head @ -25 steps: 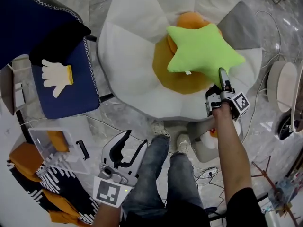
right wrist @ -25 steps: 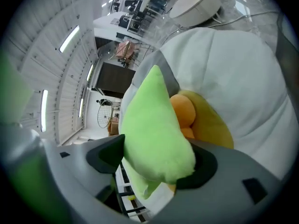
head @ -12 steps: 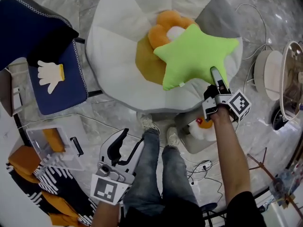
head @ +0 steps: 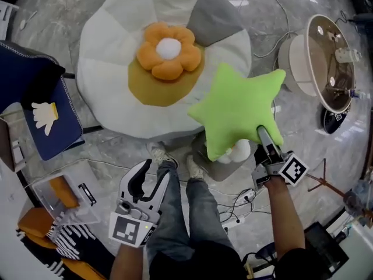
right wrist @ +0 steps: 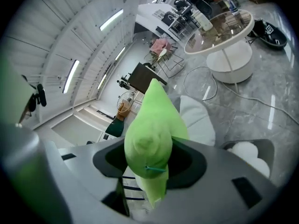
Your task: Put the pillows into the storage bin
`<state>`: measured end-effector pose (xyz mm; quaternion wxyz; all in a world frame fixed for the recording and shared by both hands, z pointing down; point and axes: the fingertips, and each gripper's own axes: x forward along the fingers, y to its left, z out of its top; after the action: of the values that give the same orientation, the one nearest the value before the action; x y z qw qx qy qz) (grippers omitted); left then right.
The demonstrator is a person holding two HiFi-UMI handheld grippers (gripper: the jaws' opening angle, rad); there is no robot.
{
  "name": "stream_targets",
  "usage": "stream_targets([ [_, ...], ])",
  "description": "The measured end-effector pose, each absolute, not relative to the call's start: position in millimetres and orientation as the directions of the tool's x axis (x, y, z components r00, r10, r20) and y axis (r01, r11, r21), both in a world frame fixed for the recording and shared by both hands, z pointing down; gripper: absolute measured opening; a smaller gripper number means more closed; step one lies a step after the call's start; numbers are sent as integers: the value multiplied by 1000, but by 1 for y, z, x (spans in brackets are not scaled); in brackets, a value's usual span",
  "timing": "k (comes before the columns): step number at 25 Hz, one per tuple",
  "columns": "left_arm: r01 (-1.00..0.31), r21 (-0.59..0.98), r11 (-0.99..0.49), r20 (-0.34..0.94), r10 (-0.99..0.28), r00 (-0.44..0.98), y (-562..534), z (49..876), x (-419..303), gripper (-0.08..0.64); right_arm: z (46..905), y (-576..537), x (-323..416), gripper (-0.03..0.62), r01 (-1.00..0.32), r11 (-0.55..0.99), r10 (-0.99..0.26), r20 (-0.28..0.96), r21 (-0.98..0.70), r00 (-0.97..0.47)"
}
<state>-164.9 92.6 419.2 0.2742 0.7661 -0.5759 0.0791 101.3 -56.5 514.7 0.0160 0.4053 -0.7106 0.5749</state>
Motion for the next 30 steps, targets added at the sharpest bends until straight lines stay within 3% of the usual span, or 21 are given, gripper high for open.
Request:
stream_targets([
  [10,-873,325,-362,434,-763,478,84,411,-70,199,505,30,196,225,-666,-18,-575,553,-746,-603],
  [16,-851,326,-411,454,-722,522,87,419,-42,199,532,74,227,225,-686,-115,-571,613,-718,-547],
  [24,-836,324,-443,482,-683,549,87,430,-25,199,613,109,242,227,-741,-262,-506,742,-619,-441],
  [30,-830,333,-449,508,-656,558,86,443,-25,199,671,115,225,230,-759,-288,-422,789,-584,-446],
])
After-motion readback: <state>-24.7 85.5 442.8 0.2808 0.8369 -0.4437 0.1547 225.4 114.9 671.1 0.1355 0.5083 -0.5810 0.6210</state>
